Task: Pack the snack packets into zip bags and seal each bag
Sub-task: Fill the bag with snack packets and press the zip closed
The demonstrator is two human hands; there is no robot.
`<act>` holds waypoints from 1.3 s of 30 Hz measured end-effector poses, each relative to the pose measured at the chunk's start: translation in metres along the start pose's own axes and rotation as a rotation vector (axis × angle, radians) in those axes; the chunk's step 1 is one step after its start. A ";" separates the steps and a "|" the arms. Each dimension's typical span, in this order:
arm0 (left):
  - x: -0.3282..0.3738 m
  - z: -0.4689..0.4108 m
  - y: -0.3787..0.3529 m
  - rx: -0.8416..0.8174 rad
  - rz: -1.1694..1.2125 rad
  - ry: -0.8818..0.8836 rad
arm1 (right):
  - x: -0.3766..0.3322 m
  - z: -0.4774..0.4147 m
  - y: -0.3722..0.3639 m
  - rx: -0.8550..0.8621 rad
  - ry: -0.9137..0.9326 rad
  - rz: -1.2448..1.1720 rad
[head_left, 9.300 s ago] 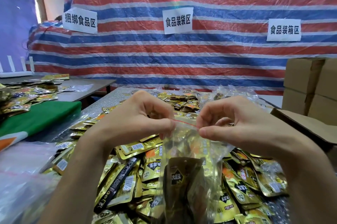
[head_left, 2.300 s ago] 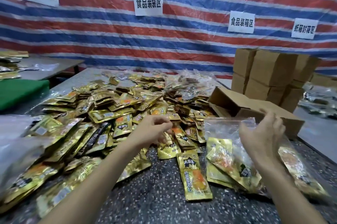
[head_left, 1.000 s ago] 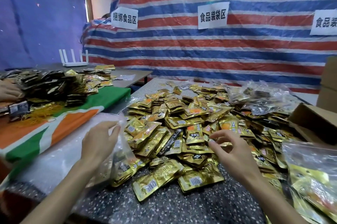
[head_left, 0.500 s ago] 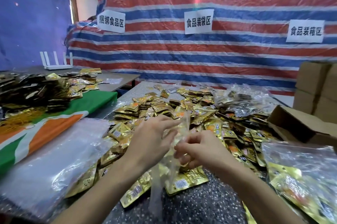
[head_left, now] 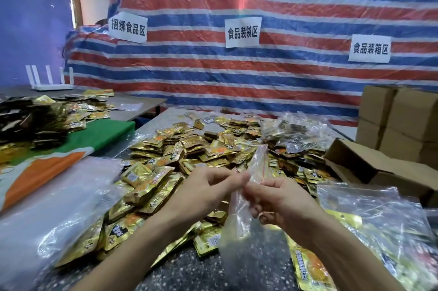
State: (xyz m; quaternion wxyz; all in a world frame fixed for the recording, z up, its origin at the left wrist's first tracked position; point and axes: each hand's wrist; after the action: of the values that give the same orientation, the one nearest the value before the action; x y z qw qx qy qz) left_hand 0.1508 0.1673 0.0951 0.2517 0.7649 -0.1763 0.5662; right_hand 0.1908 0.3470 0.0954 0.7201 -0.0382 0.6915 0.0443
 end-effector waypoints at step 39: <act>-0.015 -0.015 0.030 0.199 -0.303 0.427 | 0.040 -0.090 0.080 0.672 -0.110 0.440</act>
State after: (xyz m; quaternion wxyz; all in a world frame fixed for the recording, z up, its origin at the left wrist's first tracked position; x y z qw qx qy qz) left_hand 0.1179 0.1511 0.0902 0.2886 0.6668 0.0536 0.6850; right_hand 0.0939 0.4160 0.0526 0.7017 0.3504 0.6196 -0.0291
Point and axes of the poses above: each hand's wrist, its own z-axis away from the middle knuckle, its own y-axis out of the back of the hand, x = y × z, and after that the axes turned 2 degrees about -x, right-handed
